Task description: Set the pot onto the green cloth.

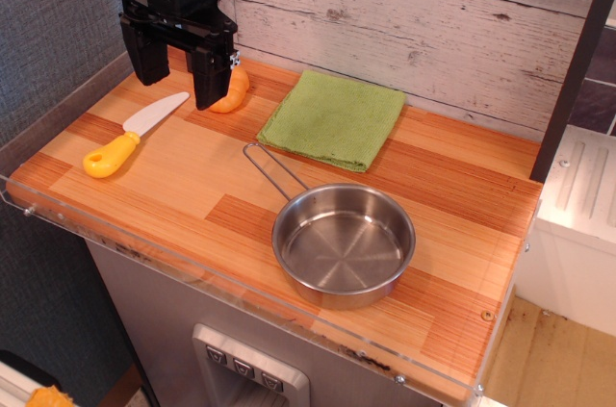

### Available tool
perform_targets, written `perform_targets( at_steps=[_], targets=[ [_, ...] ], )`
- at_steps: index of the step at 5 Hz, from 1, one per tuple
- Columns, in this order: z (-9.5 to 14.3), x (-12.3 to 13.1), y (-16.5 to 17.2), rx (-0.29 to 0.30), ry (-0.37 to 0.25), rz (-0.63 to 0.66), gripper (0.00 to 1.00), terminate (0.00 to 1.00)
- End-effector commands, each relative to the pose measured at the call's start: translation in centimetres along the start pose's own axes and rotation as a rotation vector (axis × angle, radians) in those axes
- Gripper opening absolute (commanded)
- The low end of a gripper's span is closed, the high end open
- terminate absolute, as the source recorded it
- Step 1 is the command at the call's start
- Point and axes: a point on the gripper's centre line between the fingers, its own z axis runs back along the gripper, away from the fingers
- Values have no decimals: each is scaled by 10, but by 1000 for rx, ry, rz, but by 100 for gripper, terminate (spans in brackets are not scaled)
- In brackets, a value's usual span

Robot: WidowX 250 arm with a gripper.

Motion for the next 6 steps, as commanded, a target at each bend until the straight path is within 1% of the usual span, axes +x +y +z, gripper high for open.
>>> perform_targets(
  at_steps=[1, 2, 3, 4, 5, 6],
  targets=[
    [0, 0, 0, 0, 0, 0, 100, 0],
    [-5, -1, -36, -3, -28, -45, 100, 0],
    [-1, -15, -84, 24, -104, -106, 100, 0],
    [2, -26, -118, 42, -163, -126, 100, 0],
    [1, -34, -146, 24, -201, -149, 100, 0],
    [-2, -37, -169, -20, -202, -159, 100, 0]
  ],
)
